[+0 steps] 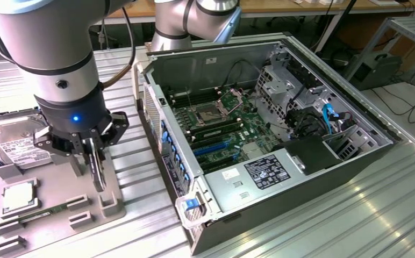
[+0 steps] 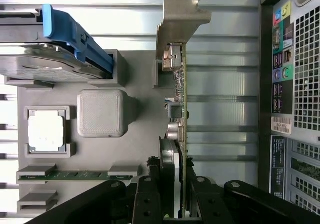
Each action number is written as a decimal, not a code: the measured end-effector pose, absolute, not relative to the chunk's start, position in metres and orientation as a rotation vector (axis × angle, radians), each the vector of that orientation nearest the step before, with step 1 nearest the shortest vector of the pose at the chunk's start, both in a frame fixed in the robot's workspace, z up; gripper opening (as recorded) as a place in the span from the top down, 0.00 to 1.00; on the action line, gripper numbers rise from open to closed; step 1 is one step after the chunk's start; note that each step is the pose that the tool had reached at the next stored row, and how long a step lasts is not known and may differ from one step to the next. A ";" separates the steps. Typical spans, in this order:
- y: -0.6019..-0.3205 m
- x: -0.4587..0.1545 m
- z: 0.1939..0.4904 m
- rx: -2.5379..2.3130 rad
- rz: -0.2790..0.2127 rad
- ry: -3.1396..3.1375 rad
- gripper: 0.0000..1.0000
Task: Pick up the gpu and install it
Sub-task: 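Pick up the gpu and move the gpu toward the slot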
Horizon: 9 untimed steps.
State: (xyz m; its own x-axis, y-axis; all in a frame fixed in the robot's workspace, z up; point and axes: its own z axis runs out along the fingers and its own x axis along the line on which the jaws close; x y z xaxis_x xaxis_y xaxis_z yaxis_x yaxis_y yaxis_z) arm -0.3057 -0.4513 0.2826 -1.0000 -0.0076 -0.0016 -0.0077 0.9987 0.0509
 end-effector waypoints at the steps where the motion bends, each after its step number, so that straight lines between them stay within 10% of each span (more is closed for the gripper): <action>1: -0.451 -0.306 0.283 -0.012 0.080 3.139 0.72; 9: -0.451 -0.306 0.287 -0.013 0.080 3.139 0.72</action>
State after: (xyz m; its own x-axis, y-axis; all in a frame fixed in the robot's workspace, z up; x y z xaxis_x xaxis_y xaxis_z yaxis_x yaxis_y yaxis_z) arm -0.3057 -0.4513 0.2875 -1.0000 -0.0082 -0.0016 -0.0082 0.9987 0.0510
